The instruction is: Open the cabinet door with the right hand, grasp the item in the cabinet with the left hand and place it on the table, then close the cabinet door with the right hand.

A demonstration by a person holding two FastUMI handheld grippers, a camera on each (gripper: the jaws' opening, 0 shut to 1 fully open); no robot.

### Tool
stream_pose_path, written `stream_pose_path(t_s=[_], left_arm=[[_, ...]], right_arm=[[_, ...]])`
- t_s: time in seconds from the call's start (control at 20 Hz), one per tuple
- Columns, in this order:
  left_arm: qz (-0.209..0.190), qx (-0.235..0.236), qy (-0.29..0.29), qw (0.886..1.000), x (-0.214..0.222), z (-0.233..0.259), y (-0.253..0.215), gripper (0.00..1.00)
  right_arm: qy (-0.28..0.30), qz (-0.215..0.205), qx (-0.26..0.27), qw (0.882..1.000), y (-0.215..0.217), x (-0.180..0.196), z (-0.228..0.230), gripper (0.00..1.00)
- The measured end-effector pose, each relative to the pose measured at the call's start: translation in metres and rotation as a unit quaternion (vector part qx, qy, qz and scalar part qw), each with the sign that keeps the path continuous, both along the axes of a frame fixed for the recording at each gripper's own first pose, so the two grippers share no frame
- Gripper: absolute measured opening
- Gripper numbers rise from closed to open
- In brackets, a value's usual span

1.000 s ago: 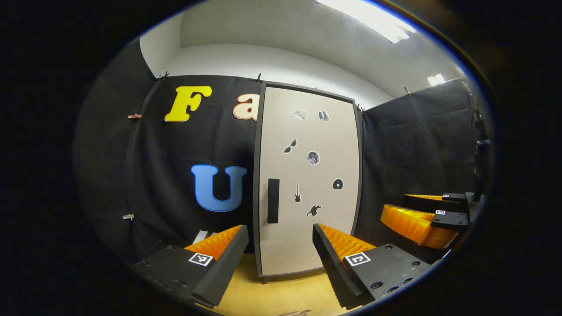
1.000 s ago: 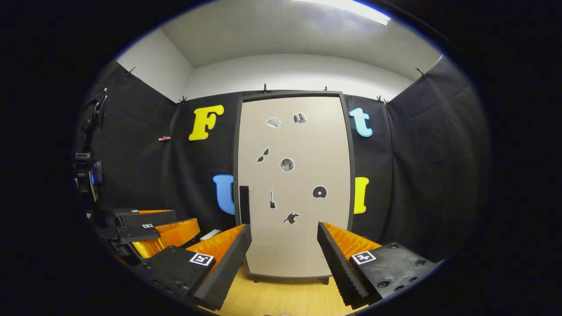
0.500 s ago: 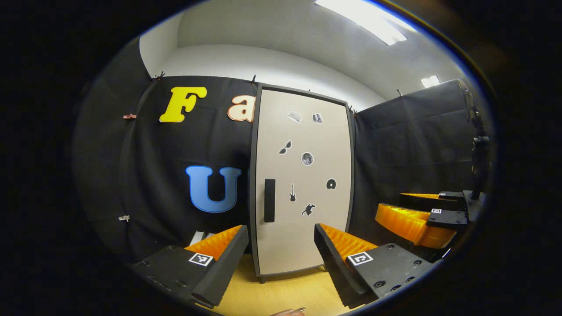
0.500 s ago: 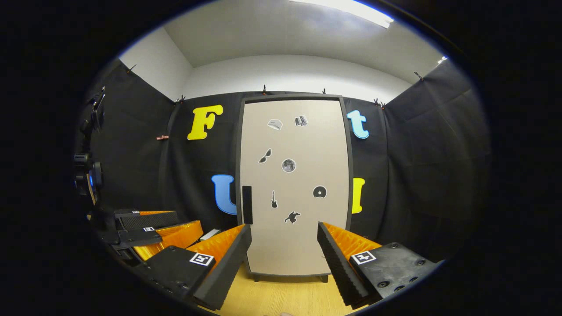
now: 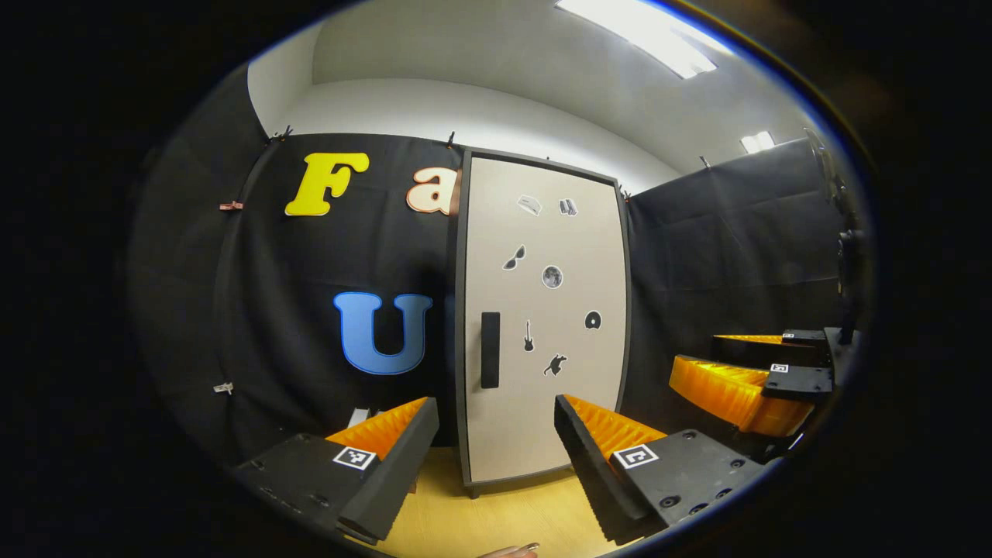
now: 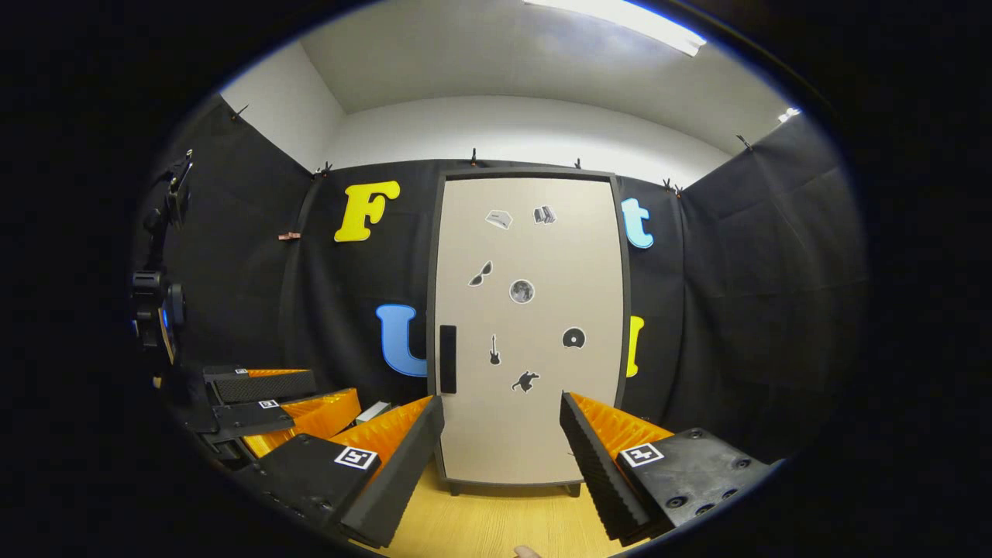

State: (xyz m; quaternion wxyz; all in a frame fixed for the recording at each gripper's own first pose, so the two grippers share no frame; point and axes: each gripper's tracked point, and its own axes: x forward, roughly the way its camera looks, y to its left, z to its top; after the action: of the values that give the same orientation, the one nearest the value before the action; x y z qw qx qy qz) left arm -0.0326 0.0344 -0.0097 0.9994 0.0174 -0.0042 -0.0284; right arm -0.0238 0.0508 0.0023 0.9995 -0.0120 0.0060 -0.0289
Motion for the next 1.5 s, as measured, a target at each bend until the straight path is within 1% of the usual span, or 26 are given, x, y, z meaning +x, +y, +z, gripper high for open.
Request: stream_pose_path(t_s=[0.25, 0.5, 0.7, 0.85, 1.0, 1.25, 1.5], left_arm=[[-0.009, -0.001, 0.0, 1.0, -0.006, -0.001, 0.007, 0.95], [-0.016, -0.003, 0.009, 1.0, -0.015, -0.009, 0.019, 0.95], [0.009, 0.001, 0.01, 1.0, -0.016, -0.01, 0.039, 0.95], [0.035, -0.005, 0.01, 0.999, -0.014, -0.011, 0.053, 0.95], [0.062, 0.001, 0.007, 0.998, -0.011, -0.011, 0.068, 0.95], [0.096, 0.005, 0.004, 0.995, -0.002, -0.01, 0.08, 0.95], [0.103, 0.01, 0.019, 0.994, 0.005, -0.02, 0.081, 0.95]], right_arm=[[-0.001, -0.003, 0.005, 1.0, 0.011, 0.003, 0.0, 0.98], [0.0, 0.005, 0.0, 1.0, 0.03, 0.015, -0.004, 0.97], [0.003, 0.029, 0.004, 1.0, 0.047, 0.037, -0.008, 0.98], [0.008, 0.051, 0.011, 0.999, 0.056, 0.066, -0.016, 0.97], [0.01, 0.069, 0.015, 0.997, 0.064, 0.1, -0.024, 0.97], [0.016, 0.064, 0.014, 0.998, 0.066, 0.165, -0.045, 0.98], [0.009, 0.054, 0.006, 0.998, 0.072, 0.224, -0.061, 0.98]])
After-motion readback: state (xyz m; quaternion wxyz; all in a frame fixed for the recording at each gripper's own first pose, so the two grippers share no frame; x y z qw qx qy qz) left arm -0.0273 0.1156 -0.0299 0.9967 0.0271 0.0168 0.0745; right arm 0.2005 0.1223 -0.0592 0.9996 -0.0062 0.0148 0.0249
